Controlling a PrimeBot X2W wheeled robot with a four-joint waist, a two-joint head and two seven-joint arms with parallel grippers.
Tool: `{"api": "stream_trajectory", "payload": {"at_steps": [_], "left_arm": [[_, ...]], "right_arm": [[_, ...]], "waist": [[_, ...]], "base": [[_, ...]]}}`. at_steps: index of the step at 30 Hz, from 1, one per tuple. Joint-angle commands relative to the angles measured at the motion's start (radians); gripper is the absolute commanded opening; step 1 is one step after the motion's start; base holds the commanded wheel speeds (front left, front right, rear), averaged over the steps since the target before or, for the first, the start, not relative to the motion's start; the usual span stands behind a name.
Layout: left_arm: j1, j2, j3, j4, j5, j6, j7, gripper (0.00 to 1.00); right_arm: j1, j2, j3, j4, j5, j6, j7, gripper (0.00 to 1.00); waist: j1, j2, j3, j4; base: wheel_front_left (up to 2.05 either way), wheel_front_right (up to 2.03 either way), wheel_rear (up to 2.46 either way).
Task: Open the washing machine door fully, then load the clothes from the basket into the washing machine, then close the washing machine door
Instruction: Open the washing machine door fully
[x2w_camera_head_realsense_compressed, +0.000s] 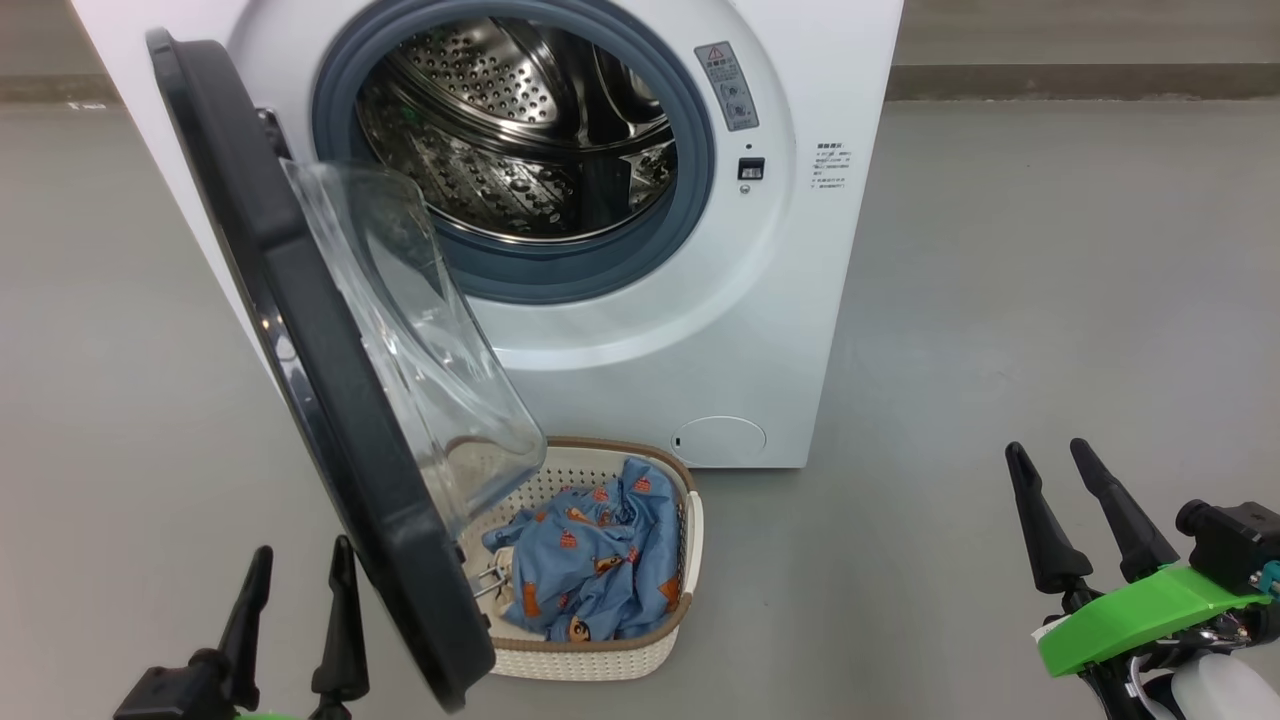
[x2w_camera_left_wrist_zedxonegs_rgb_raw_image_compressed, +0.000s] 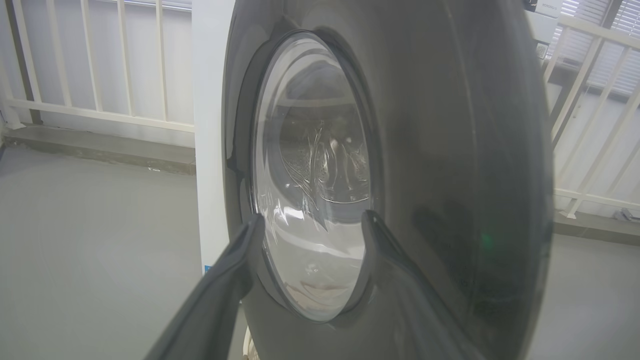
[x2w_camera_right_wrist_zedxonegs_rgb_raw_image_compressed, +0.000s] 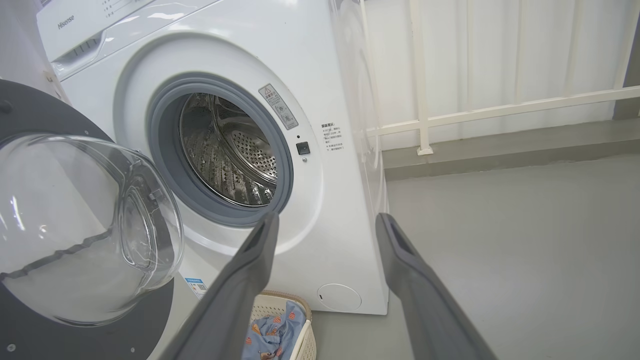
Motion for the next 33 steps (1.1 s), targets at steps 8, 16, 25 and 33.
{"api": "stream_trajectory", "payload": {"at_steps": [8, 16, 25, 33], "left_arm": [[-0.034, 0.013, 0.042, -0.036, 0.008, -0.003, -0.009, 0.0], [-0.045, -0.009, 0.112, -0.198, 0.03, 0.008, -0.009, 0.0], [-0.037, -0.029, 0.043, -0.431, 0.083, -0.015, -0.003, 0.0], [-0.025, -0.046, -0.115, -0.492, 0.078, -0.025, 0.072, 0.0]], "right_arm": [[-0.011, -0.014, 0.015, -0.021, -0.01, 0.006, -0.012, 1.0], [-0.011, -0.006, 0.01, -0.032, -0.013, 0.006, -0.012, 1.0], [-0.007, 0.0, 0.013, -0.036, -0.013, 0.006, -0.012, 1.0], [-0.014, 0.005, 0.018, -0.037, -0.011, 0.006, -0.012, 1.0]], "waist": [[0.0, -0.0001, 0.003, 0.0], [0.0, -0.0001, 0.004, 0.005], [0.0, -0.0001, 0.007, 0.018], [0.0, -0.0001, 0.018, 0.019]], "base": [[0.0, 0.0, 0.0], [0.0, 0.0, 0.0], [0.0, 0.0, 0.0], [0.0, 0.0, 0.0]]}}
